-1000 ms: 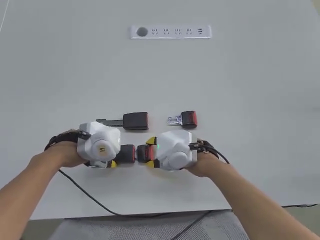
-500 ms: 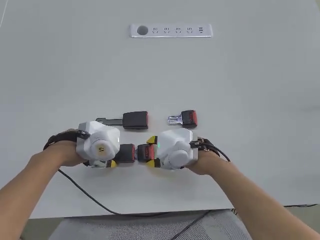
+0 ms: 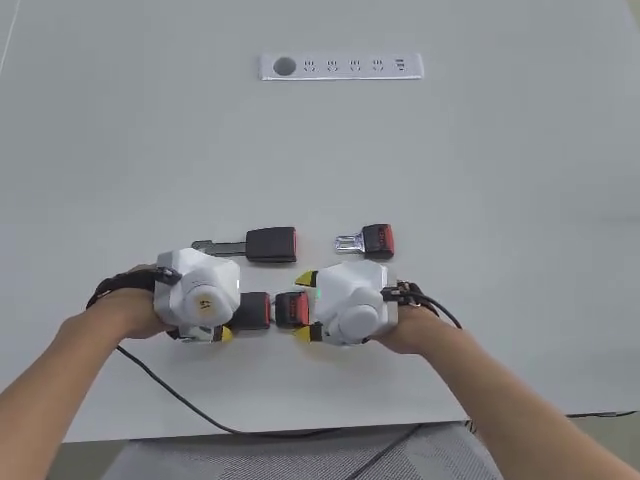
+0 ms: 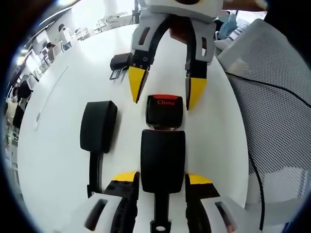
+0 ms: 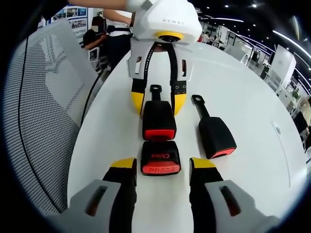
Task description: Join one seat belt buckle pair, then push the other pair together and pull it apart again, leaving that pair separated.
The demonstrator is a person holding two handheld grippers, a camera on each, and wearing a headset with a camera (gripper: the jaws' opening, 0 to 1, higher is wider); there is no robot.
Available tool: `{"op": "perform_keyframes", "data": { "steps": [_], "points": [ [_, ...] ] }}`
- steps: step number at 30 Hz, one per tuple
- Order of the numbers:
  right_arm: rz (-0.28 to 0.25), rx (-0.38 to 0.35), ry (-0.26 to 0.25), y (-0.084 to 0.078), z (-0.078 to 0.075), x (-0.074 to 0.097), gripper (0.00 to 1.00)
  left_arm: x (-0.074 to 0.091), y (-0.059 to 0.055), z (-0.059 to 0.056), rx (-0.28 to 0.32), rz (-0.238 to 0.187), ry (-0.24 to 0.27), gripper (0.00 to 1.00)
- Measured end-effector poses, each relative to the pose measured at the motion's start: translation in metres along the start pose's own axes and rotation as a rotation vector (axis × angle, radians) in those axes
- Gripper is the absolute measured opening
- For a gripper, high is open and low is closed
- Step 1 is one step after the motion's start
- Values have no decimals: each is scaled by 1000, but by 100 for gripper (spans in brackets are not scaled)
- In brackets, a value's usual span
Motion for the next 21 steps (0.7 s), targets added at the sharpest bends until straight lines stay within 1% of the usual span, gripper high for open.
{"op": "perform_keyframes", "data": {
  "steps": [2,3,6,8,12,16,18,19,21],
  "points": [
    [-4,-1,-1,1,0,3,43,4,0,0,15,-8,1,40],
    [-5,1,-1,1,0,4,44,2,-1,0,20,-9,2,41],
    [-10,10,8,3,3,8,46,7,0,-2,17,-8,7,42],
    [-9,15,4,2,3,9,47,10,-2,-3,10,-8,9,43],
    [-18,6,-4,2,1,18,50,19,-2,0,25,-20,19,45],
    [-19,3,-29,-1,-3,27,52,22,-3,2,20,-19,32,48],
    [-20,-3,-31,-4,-5,30,54,28,-2,4,39,-33,33,50],
    [-19,-4,-32,-5,-5,31,54,29,-2,5,43,-39,35,50],
    [-13,-1,-37,-9,-7,34,54,36,0,5,47,-48,46,51]
  ]
}}
Point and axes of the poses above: the centre of the closed fingertips' face, and the gripper's own axes: x roughly backward along the fingers, z roughly to its left, y roughly out of its top, the point moved 5 cm from there along x, roughly backward along the fingers, and after that the axes turned 15 degrees about z, right-handed, at the moved point
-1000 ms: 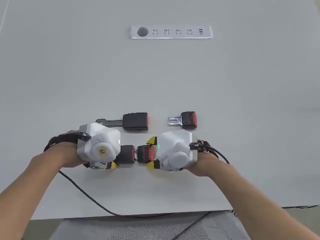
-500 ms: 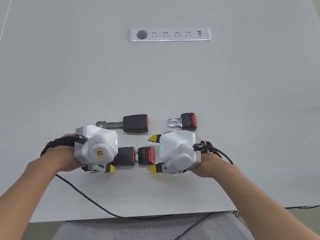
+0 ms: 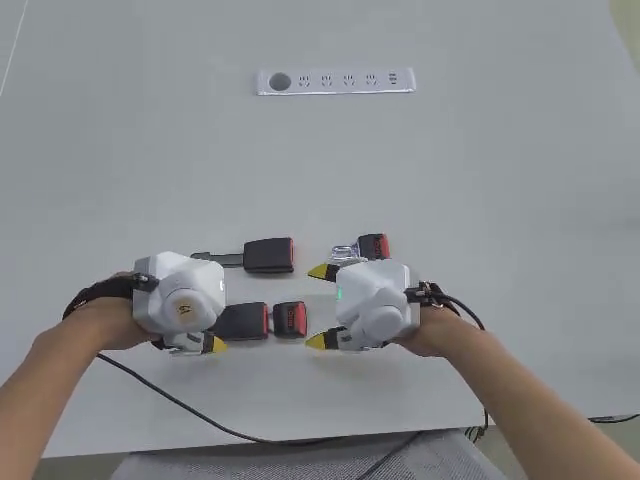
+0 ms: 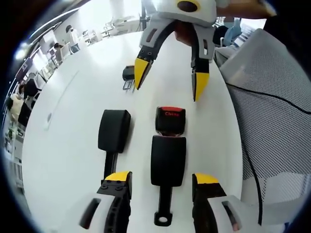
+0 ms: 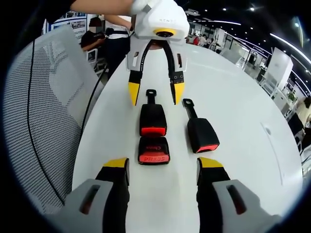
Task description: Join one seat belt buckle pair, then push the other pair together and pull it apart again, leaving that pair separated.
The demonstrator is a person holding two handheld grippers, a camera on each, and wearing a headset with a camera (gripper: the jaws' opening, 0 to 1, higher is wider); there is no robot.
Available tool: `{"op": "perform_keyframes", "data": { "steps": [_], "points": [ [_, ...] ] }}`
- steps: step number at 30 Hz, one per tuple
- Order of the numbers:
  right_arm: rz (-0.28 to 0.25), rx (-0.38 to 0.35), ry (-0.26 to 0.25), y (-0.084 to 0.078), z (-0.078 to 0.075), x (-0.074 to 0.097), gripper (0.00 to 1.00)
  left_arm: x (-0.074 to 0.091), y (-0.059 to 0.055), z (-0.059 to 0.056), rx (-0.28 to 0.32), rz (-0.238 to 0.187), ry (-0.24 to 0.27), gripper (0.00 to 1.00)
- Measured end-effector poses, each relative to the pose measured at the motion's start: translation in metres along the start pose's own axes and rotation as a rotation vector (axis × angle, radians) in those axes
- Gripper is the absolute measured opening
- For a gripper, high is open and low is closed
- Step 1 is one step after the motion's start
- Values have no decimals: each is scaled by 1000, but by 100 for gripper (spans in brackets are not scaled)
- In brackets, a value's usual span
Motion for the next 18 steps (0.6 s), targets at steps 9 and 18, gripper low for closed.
{"op": "perform_keyframes", "data": {
  "steps": [9,18],
  "points": [
    [11,-32,-35,-19,-14,15,55,8,2,20,43,-50,48,51],
    [24,-78,-76,-46,-38,22,56,8,19,42,61,-90,79,52]
  ]
}}
Point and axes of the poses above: the centre of the closed fingertips' face, and the gripper's own axes: x roughly backward along the fingers, z roughly to its left, y roughly out of its top, the point moved 5 cm from there along x, roughly backward along the fingers, and after that the axes turned 15 degrees about z, right-handed, at the moved point
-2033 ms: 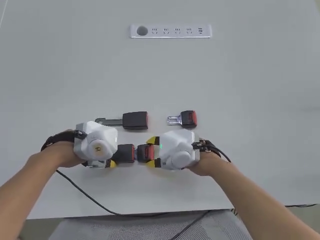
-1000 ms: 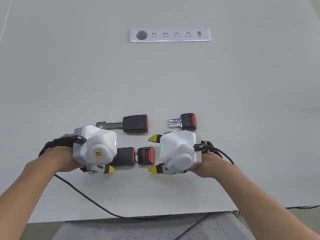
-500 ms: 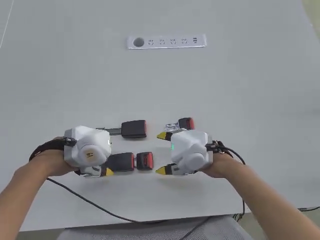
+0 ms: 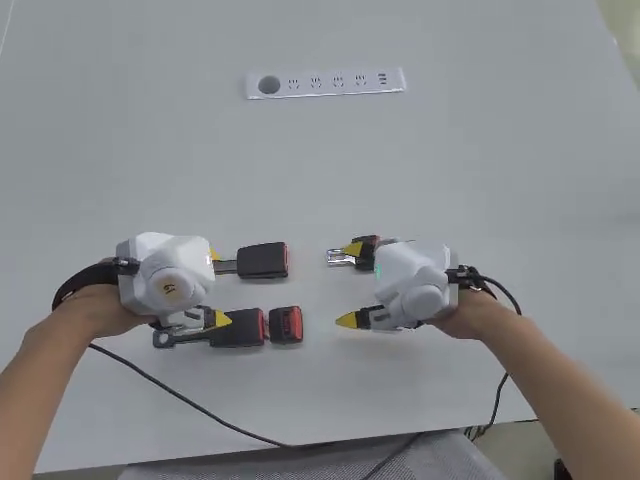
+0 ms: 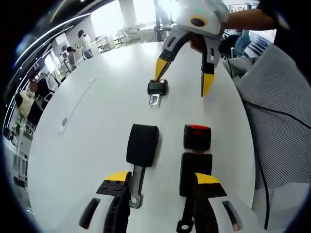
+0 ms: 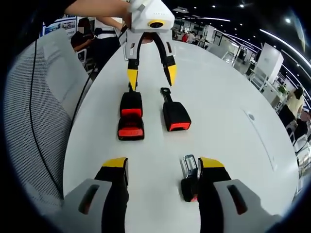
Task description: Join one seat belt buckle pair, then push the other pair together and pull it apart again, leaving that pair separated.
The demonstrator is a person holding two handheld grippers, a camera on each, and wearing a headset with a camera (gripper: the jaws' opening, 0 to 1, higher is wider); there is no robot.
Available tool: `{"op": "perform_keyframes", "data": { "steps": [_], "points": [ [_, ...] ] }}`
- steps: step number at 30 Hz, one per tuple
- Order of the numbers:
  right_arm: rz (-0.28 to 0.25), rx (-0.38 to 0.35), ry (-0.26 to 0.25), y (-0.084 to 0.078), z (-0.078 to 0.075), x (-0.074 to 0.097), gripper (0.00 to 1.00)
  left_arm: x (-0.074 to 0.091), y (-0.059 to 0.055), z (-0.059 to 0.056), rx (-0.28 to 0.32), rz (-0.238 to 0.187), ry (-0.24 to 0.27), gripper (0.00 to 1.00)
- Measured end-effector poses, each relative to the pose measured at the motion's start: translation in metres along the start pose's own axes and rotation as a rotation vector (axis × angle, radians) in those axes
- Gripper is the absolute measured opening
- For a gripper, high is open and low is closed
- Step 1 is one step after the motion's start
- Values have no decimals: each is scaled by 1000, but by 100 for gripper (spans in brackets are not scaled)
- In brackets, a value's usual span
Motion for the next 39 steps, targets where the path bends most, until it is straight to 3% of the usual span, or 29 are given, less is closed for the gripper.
{"op": "perform_keyframes", "data": {
  "steps": [10,19,30,39],
  "points": [
    [21,-9,-23,-16,-22,0,54,-12,15,18,-13,-18,2,50],
    [52,8,-15,-25,-35,0,51,-25,26,25,-39,-5,-21,47],
    [129,40,23,-41,-50,-9,43,-43,30,29,-69,59,-48,42],
    [185,68,54,-49,-62,-18,36,-44,35,33,-75,84,-57,35]
  ]
}}
Point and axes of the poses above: the centre of the closed fingertips' face, and the gripper's own axes: x roughly backward along the fingers, z roughly to its left, y roughly out of its top, the point moved 5 cm from there along x, roughly backward along the fingers, and after that the axes turned 15 degrees about z, right-handed, at the moved point
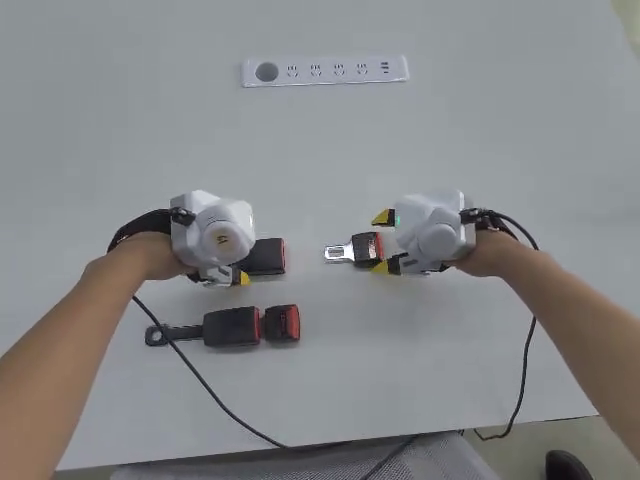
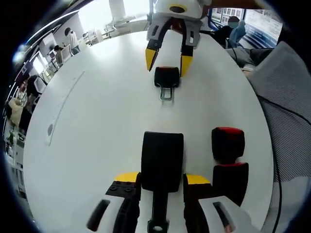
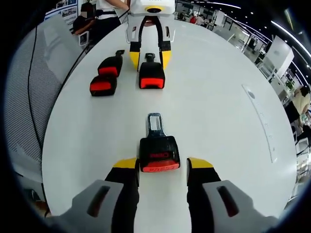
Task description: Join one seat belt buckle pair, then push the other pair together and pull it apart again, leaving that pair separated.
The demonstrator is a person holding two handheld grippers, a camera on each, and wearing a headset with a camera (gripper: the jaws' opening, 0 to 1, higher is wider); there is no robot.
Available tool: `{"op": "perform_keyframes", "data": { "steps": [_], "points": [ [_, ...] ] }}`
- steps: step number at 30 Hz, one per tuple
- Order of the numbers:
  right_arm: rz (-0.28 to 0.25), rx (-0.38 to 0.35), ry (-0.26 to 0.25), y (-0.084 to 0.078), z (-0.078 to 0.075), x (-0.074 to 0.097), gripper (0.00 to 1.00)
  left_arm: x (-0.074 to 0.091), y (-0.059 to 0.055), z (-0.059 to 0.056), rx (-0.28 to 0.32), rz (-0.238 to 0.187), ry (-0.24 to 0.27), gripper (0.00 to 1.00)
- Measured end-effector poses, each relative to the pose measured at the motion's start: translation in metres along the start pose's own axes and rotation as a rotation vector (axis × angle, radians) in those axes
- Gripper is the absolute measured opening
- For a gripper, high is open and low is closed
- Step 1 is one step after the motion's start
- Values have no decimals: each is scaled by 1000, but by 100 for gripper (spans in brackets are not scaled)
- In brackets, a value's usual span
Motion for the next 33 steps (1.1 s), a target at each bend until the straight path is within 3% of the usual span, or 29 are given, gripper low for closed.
{"op": "perform_keyframes", "data": {
  "steps": [7,33],
  "points": [
    [15,15,10,-9,-1,-17,32,-7,-2,2,3,7,-14,33],
    [9,33,1,1,8,-4,31,-15,-7,6,7,23,-40,32]
  ]
}}
Point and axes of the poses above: the centre of the closed fingertips' face, and the gripper's own axes: x roughly backward along the fingers, z roughly to its left, y roughly out of its top, the point moved 5 cm from there along x, roughly backward along the fingers, and after that the axes turned 15 degrees about z, right-handed, at the moved point
